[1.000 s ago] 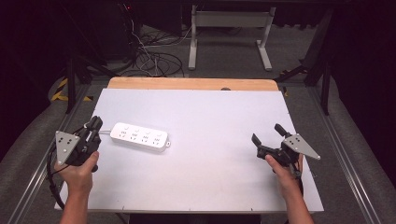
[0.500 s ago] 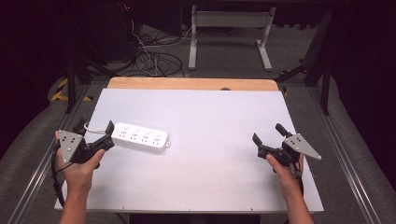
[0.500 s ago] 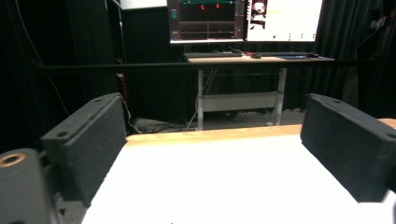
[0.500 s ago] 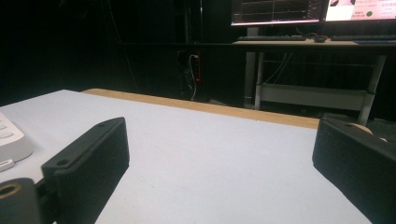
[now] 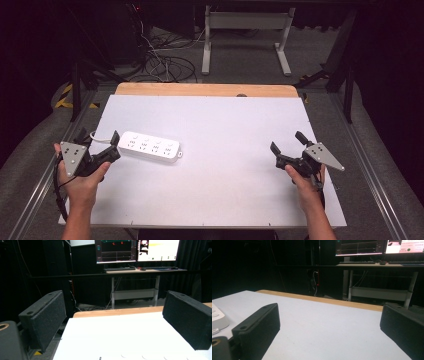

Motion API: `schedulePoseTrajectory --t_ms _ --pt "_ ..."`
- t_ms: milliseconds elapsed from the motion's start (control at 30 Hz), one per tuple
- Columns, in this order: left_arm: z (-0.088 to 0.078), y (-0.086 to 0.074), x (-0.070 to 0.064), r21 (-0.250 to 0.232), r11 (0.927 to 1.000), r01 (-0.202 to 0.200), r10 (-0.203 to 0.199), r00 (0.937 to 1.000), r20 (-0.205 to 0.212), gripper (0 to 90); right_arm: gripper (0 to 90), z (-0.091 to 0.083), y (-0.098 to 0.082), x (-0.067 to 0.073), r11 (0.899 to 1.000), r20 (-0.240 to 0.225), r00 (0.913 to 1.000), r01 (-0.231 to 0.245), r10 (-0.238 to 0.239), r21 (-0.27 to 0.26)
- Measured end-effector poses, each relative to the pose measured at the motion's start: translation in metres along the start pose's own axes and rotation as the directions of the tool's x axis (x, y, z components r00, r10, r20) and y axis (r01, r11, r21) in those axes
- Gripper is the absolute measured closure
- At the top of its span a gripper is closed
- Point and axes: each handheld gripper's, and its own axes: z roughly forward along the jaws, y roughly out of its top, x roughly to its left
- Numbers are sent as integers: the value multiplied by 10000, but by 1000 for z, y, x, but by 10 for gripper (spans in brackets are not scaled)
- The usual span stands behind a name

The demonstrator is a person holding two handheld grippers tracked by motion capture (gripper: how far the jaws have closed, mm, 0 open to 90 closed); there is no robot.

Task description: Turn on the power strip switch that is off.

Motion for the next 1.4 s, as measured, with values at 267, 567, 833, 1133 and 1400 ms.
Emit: schedulePoseTrajectory --t_ms 267,567,833,1133,1400 --pt "0 -2 1 67 9999 -139 139 9999 -11 51 5 2 1 0 9999 74 9999 -138 139 -85" --pt "3 -4 0 187 9997 -129 127 9999 96 50 4 -1 2 0 9998 83 9999 -143 144 -113" --pt "1 -6 -1 269 9994 -195 191 9997 169 59 4 -2 4 4 9998 -30 10000 -80 80 -207" --pt "0 -7 -1 270 9994 -231 225 9995 217 66 6 -2 4 4 9998 14 10000 -62 62 -173" --pt "1 -9 3 331 9991 -281 277 9996 110 73 9 2 3 4 9999 -58 10000 -35 35 -133"
